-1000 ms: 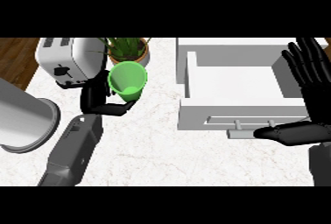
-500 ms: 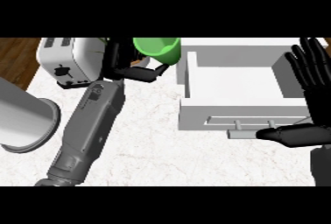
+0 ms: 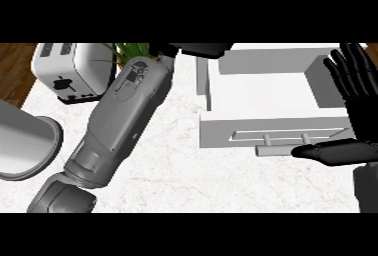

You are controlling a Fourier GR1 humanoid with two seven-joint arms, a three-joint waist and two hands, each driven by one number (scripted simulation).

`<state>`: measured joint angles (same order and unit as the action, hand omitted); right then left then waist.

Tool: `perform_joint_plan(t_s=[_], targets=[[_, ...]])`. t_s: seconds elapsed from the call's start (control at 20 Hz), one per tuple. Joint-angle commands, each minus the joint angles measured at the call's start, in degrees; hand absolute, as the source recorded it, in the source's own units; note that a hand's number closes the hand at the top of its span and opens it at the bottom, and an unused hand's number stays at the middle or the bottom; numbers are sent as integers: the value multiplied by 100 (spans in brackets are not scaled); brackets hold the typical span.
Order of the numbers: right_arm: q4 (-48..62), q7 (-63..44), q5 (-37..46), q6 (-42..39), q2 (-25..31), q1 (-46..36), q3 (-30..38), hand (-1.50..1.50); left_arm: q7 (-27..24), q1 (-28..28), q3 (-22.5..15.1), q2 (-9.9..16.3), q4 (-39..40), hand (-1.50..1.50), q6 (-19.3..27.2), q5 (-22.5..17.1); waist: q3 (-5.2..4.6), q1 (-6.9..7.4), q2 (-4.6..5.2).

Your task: Pick up the cup, place it into the drawer and close the drawer

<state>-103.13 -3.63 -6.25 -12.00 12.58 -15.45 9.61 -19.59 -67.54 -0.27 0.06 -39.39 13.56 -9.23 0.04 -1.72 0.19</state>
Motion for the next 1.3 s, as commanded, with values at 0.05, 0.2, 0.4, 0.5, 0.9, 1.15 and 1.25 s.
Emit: perform_joint_plan(t_s=[0.05, 0.2, 0.4, 0.5, 0.9, 1.15, 1.25], targets=[[146, -127, -202, -185, 273, -310, 185, -150, 592, -858, -449, -6, 954, 150, 702, -325, 4, -193, 48], [-138, 7, -95, -91, -67, -41, -128, -150, 489, -964, -680, -6, 1596, 150, 750, -388, 6, -325, 83], [-191, -89, -54, -25, -148, -184, -258, -150, 584, -1048, -1025, -6, 2061, 150, 608, -542, 7, -549, 143], [51, 215, 28, -80, -168, -132, -257, -150, 785, -1015, -1263, -6, 2162, 150, 320, -666, 12, -582, 160], [129, -33, -112, -160, -153, -705, -399, -150, 604, -618, -2019, -6, 2281, -150, 208, -764, 10, -902, 249], [144, -94, -470, -555, -235, -754, -664, -150, 201, -352, -1864, -6, 1989, -150, 153, -1345, 1, -1057, 293], [195, -145, -810, -820, -245, -779, -708, -150, 145, -425, -1694, -6, 1886, -150, 130, -1643, 1, -1064, 297]])
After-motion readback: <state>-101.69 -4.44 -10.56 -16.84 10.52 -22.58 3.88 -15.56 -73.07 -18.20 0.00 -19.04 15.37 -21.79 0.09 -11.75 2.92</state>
